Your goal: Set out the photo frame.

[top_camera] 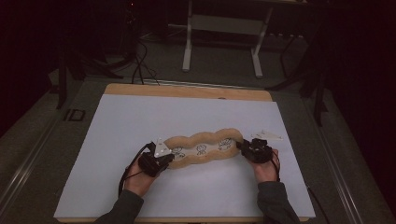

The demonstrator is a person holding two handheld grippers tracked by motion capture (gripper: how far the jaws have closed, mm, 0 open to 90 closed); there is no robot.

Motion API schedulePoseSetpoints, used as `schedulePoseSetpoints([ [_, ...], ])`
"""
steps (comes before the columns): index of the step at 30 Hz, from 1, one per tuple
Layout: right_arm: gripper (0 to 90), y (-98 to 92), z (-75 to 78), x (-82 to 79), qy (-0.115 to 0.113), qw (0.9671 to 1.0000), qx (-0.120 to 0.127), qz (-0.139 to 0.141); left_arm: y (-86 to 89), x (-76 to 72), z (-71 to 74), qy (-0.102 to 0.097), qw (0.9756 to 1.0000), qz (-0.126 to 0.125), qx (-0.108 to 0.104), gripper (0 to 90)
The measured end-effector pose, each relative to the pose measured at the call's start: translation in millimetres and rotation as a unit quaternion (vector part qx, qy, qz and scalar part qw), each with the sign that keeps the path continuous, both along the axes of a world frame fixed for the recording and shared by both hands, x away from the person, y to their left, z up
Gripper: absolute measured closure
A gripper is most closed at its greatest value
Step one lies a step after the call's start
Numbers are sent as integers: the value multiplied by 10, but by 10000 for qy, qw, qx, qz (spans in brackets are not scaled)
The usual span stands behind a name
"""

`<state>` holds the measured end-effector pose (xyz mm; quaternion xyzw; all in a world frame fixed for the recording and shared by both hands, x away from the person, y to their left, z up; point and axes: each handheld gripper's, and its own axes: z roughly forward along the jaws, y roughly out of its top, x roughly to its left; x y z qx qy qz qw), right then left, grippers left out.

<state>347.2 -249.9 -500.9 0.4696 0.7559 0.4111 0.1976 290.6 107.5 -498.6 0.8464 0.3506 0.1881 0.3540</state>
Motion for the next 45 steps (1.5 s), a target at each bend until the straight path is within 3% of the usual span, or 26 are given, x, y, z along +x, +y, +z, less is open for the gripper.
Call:
schedulePoseSetpoints([
  [20, 701, 49, 14, -304, 112, 9995, 51, -293, 78, 208, 12, -7, 9997, 253, 29, 900],
  [33, 692, 44, 5, -335, 102, 9995, 98, -269, 92, 207, 33, 74, 9996, 269, -70, 900],
  [35, 661, 41, 3, -334, 98, 9996, 98, -238, 99, 182, 53, 70, 9997, 215, -86, 882],
  [40, 479, 12, 12, -357, 80, 9996, 210, -184, 171, 74, 104, -18, 9993, 222, -286, 838],
  [45, 408, -40, 19, -412, 72, 9997, 176, -163, 279, -33, 134, -148, 9982, 373, -445, 792],
])
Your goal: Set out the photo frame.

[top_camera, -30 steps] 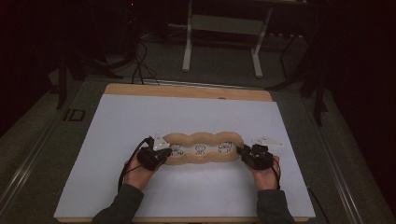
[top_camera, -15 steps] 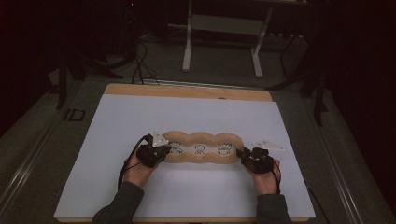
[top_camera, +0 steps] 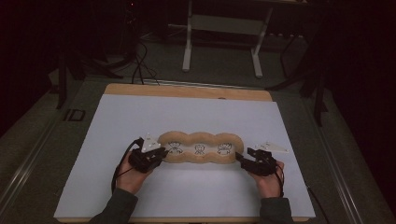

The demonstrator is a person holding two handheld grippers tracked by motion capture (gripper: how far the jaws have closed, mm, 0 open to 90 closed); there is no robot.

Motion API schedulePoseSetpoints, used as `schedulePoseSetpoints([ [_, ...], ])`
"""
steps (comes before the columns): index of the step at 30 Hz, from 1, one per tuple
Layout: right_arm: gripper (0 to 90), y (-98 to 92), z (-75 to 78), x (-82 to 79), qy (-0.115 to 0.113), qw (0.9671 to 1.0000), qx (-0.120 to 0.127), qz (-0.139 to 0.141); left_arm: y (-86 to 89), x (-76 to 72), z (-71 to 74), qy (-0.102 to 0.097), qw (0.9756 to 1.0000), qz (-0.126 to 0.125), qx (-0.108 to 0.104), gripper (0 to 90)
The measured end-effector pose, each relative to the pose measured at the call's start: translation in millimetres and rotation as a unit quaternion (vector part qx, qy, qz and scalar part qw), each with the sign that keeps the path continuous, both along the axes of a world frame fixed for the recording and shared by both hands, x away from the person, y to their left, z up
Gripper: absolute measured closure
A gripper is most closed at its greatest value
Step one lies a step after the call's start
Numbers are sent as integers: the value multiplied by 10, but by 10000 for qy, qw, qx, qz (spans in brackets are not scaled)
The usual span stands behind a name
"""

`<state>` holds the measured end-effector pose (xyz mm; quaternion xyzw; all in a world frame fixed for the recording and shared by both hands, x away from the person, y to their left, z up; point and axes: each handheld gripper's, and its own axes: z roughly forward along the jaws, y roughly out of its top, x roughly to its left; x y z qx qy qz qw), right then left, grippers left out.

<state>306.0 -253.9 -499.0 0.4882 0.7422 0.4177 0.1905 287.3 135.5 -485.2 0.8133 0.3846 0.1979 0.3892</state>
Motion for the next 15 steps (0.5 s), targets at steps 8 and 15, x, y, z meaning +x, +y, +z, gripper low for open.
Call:
schedulePoseSetpoints([
  [8, 355, -246, 21, -115, -85, 9998, 95, -126, 256, -116, -12, -148, 9986, 502, 91, 736],
  [15, 313, -489, -73, -118, 0, 9994, -69, -344, 486, -140, -204, -42, 9954, 957, 36, 642],
])
